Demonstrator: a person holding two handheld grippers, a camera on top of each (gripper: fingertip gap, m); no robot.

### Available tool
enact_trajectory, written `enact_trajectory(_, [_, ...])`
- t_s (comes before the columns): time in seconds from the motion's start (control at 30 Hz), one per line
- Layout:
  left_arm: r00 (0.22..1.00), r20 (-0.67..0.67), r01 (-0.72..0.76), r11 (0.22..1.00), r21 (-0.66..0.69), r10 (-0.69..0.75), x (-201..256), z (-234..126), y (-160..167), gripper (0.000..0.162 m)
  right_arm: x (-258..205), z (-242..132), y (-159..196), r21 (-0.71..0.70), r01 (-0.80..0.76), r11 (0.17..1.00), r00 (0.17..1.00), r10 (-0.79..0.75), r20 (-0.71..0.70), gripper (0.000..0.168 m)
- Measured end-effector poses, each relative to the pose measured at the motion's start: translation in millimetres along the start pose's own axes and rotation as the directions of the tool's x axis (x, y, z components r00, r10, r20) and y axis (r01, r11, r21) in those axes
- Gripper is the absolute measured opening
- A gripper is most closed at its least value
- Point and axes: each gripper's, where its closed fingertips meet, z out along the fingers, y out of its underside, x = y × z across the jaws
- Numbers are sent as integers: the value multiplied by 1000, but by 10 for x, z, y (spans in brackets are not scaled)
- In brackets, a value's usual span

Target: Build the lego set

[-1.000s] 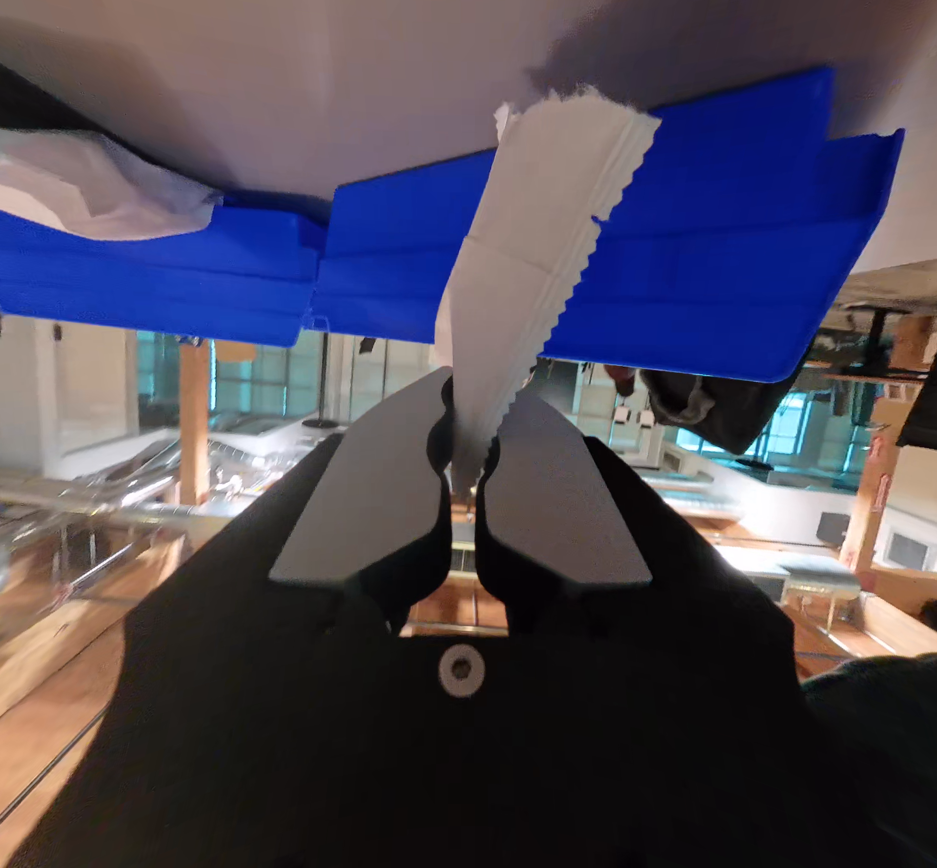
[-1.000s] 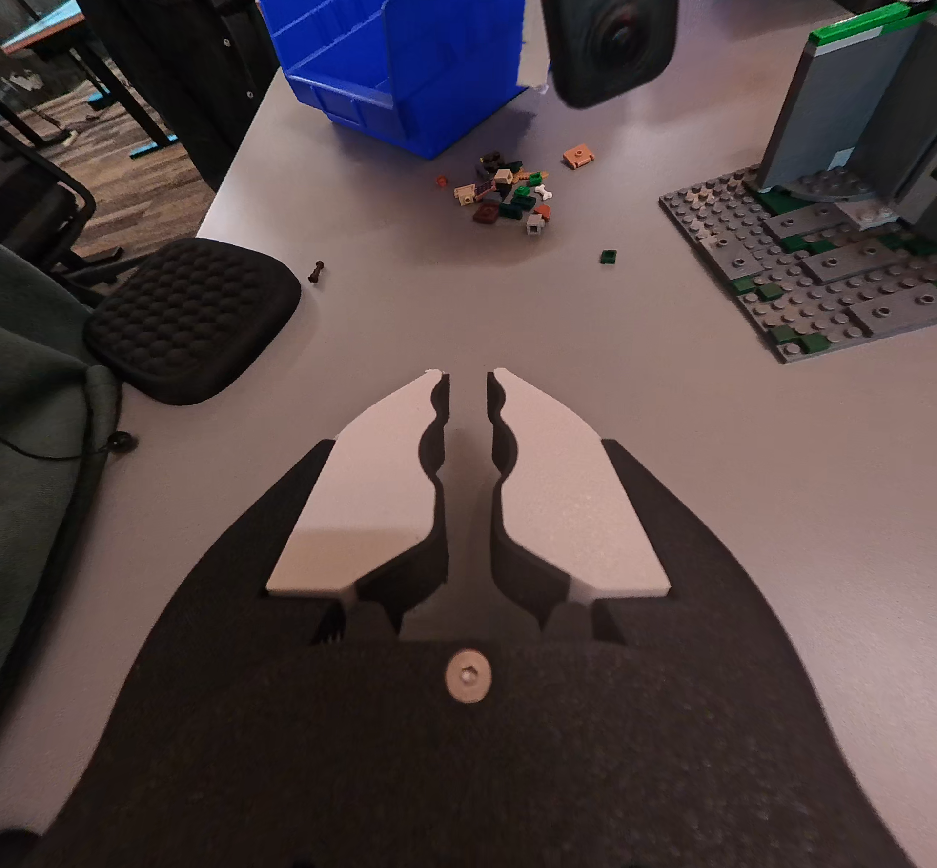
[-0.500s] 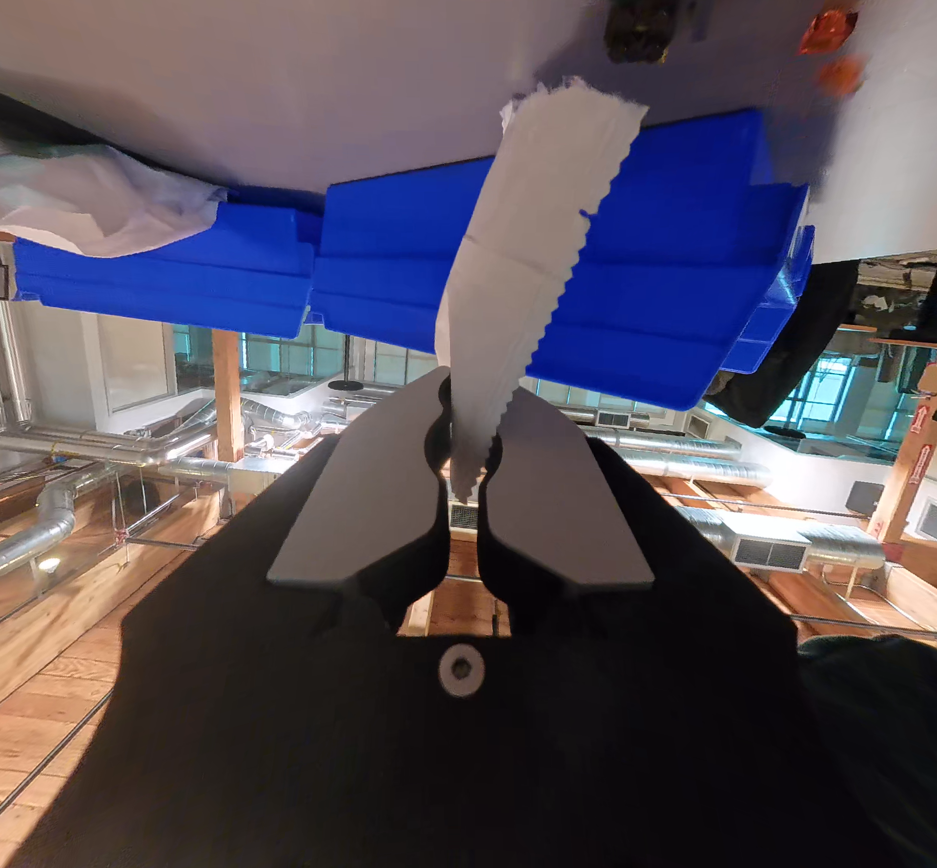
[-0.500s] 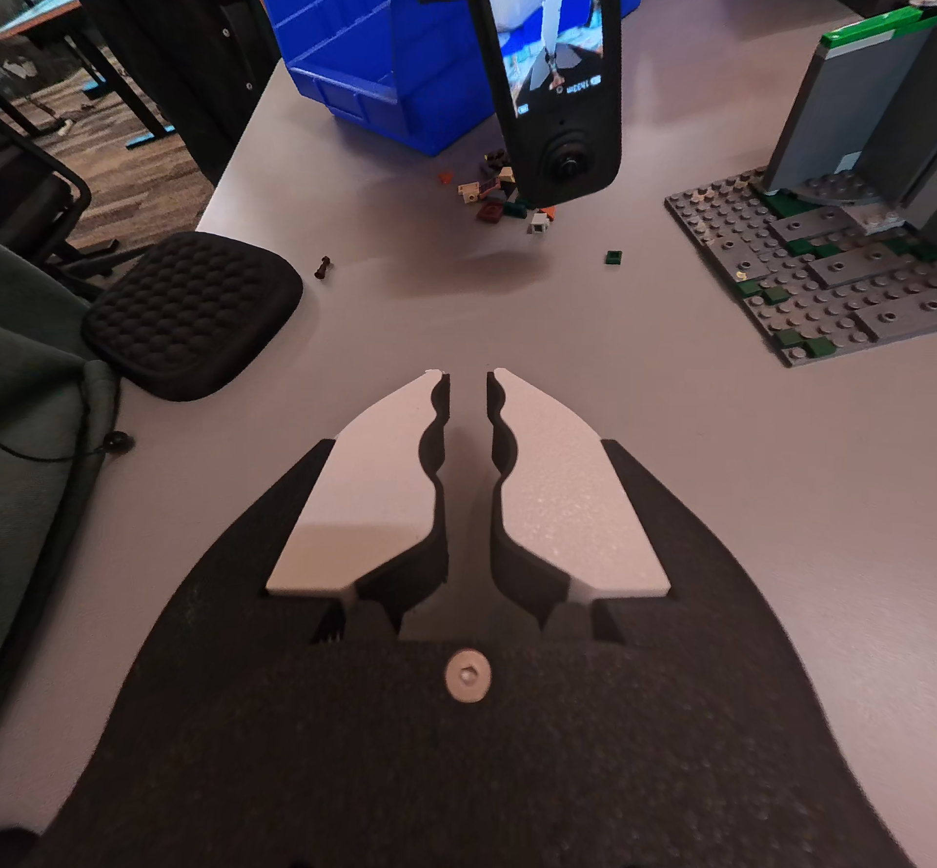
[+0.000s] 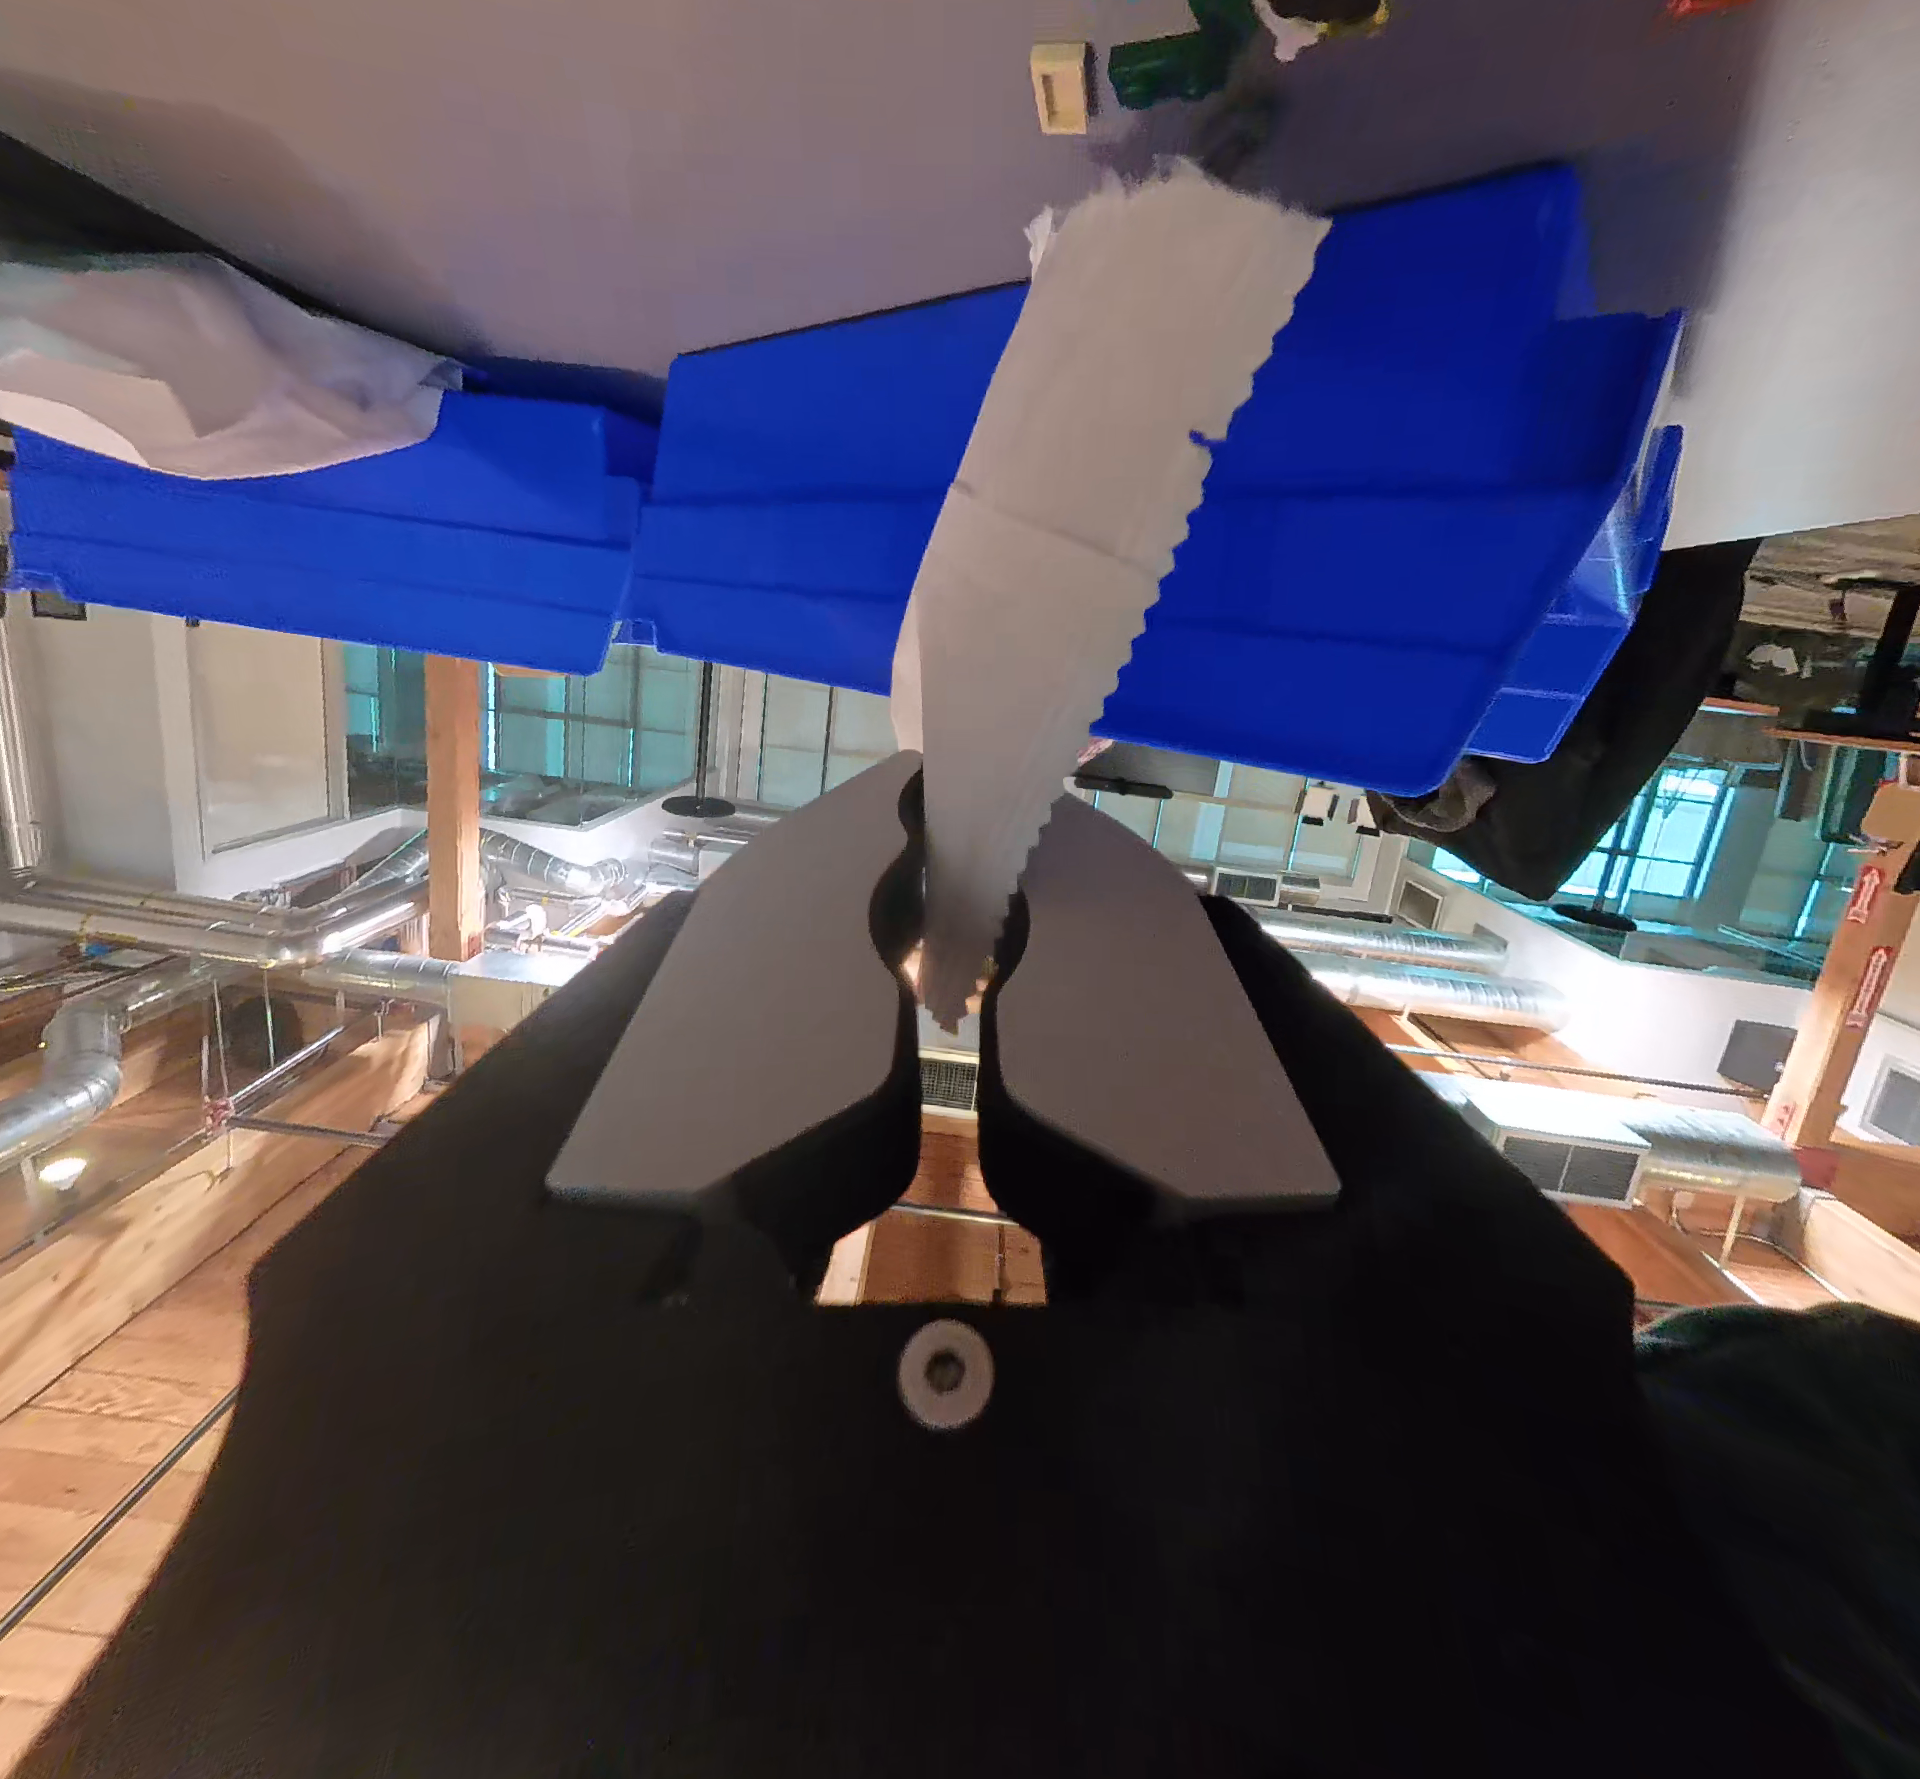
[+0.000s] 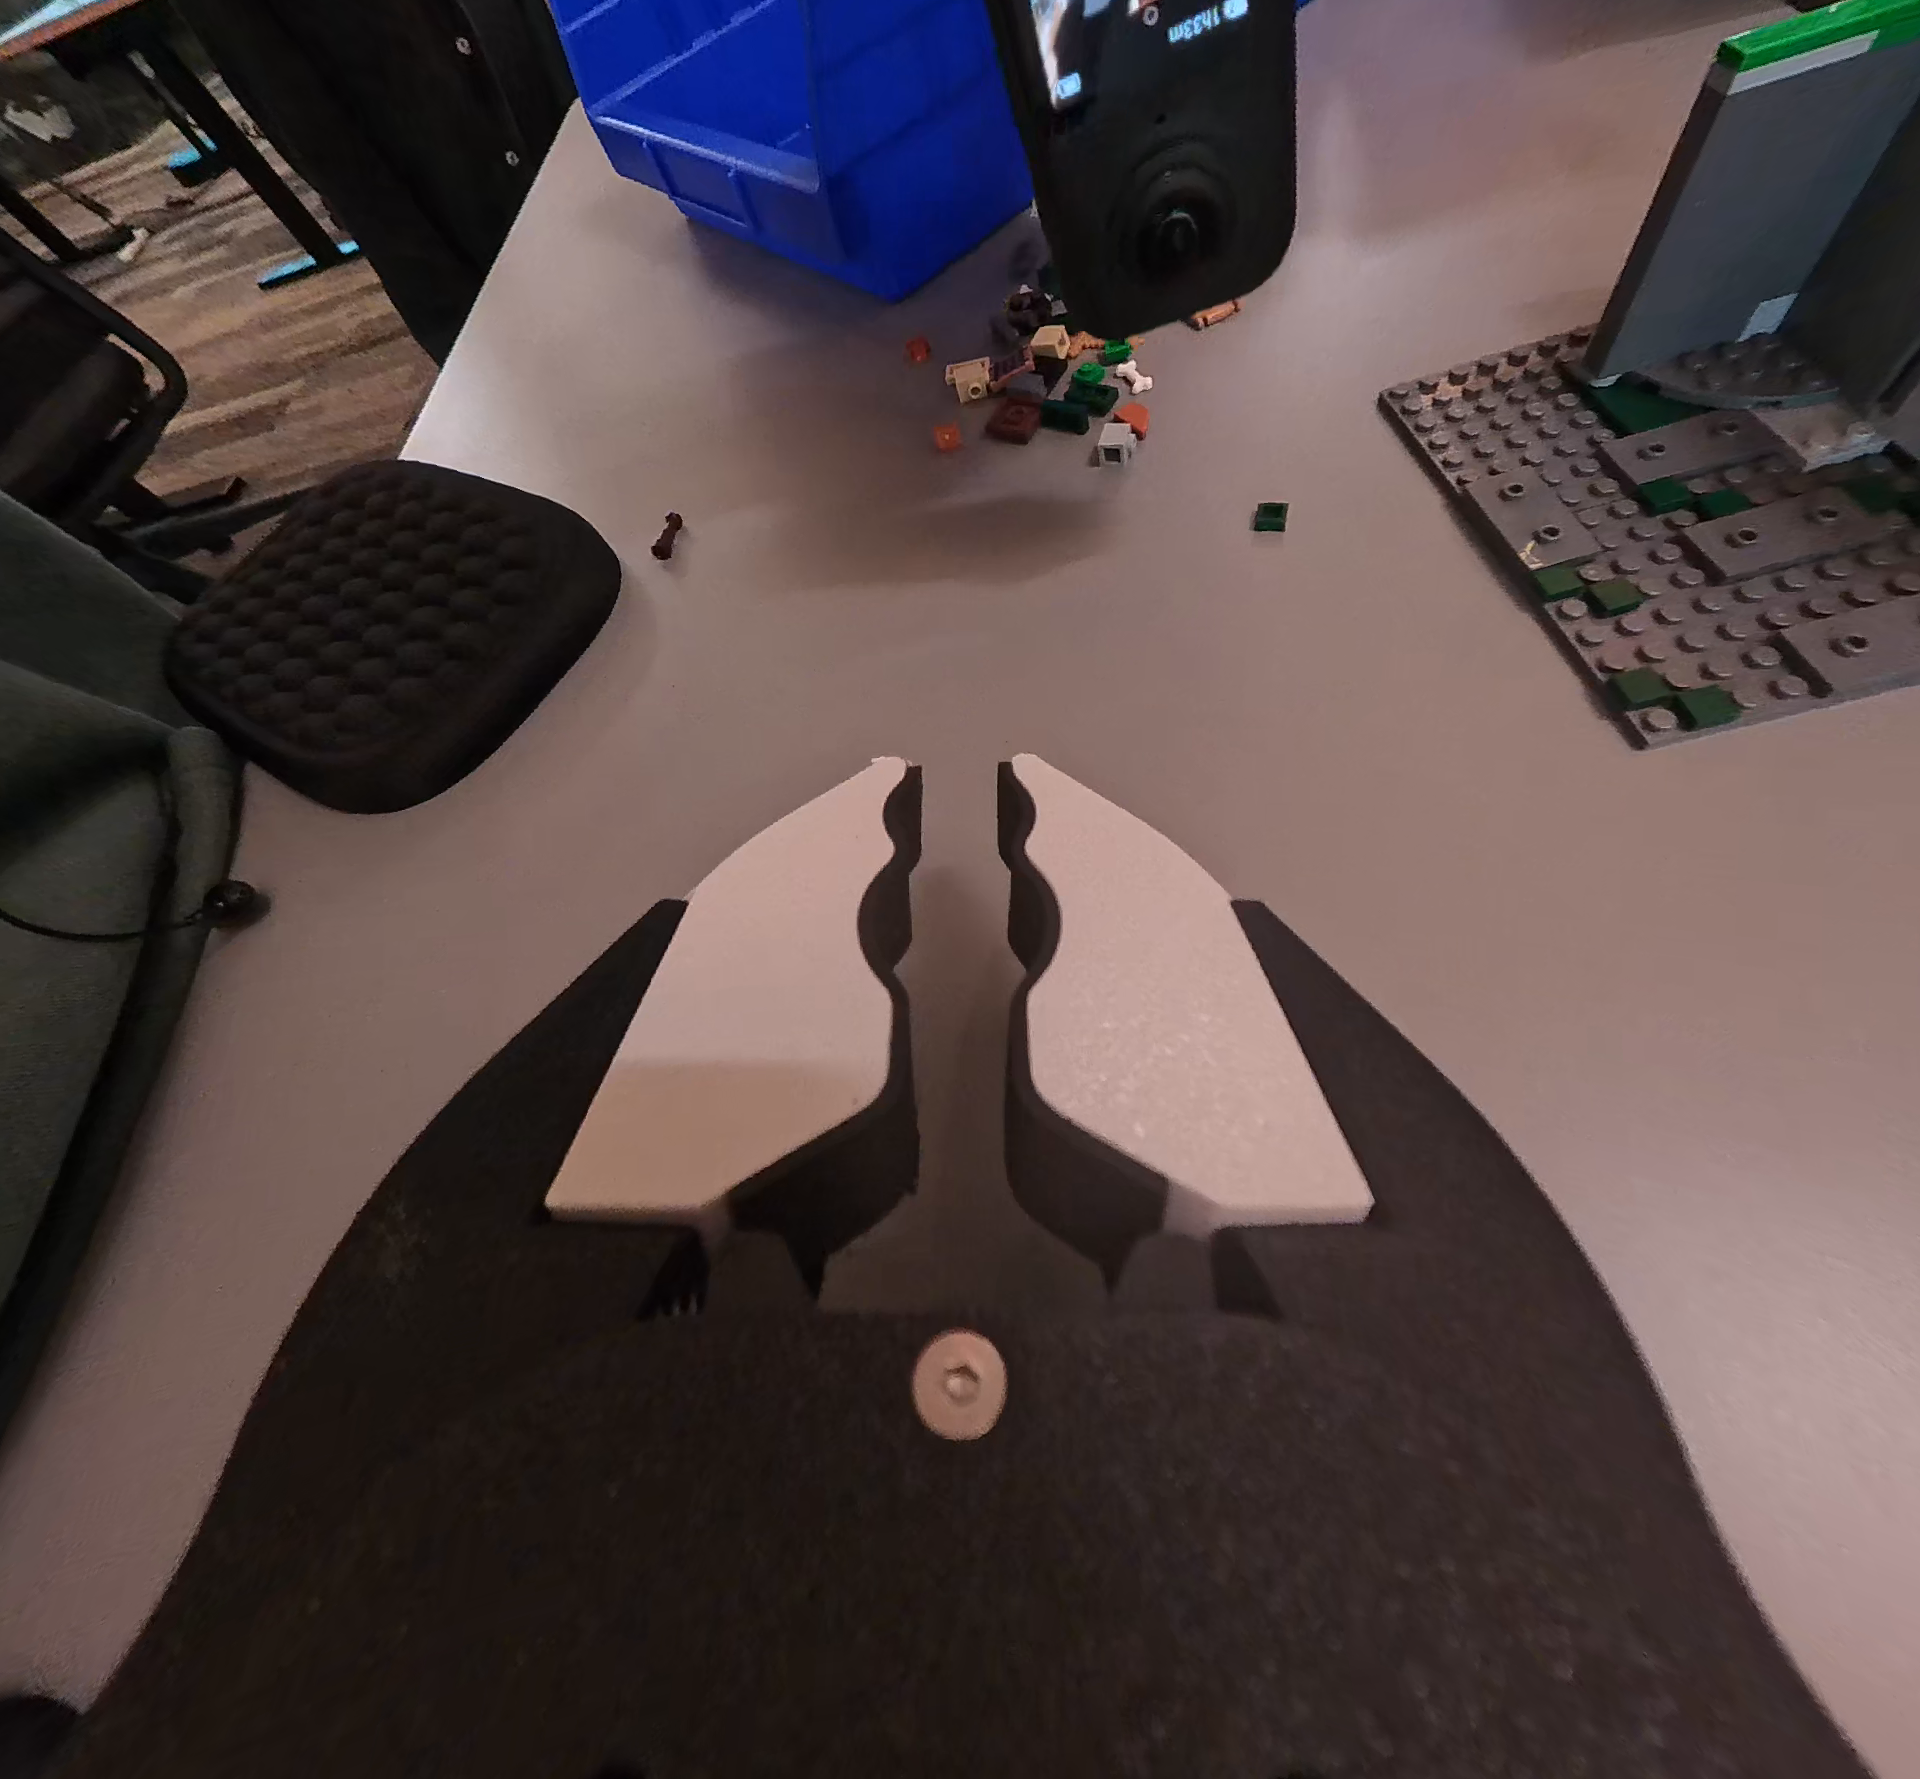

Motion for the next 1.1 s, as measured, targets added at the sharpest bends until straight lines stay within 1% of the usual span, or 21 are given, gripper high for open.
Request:
enact_trajectory(0.3, [1000,17,0,1000,27,-1,-1,-32,58,5,-11,7,0,-1,2,1000,1000,-2,2,13])
enact_trajectory(0.37, [1000,21,-7,997,71,5,-3,-52,-1,4,-15,8,1,-2,4,1000,1000,-4,1,13])
enact_trajectory(0.43, [1000,13,-15,987,162,13,11,-90,-114,4,-19,7,0,-2,5,1000,1000,-5,1,13])
enact_trajectory(0.53, [999,-34,-13,940,340,26,71,-158,-282,4,-22,2,-5,0,4,1000,1000,-4,2,13])
enact_trajectory(0.63, [995,-100,23,897,442,23,117,-146,-318,4,-22,8,-4,3,0,1000,1000,0,6,13])
enact_trajectory(0.7, [989,-150,58,873,484,17,138,-111,-303,4,-28,15,-5,6,2,1000,1000,-2,6,13])
enact_trajectory(0.87, [978,-206,133,840,527,-26,118,15,-196,4,-38,28,-85,32,23,999,1000,-22,-11,14])
enact_trajectory(1.03, [965,-259,195,761,619,-36,191,-46,-158,3,24,116,-431,88,73,993,993,-64,-104,24])
enact_trajectory(1.1, [956,-294,223,710,668,-23,239,-112,-184,3,28,223,-608,93,104,990,987,-91,-135,32])
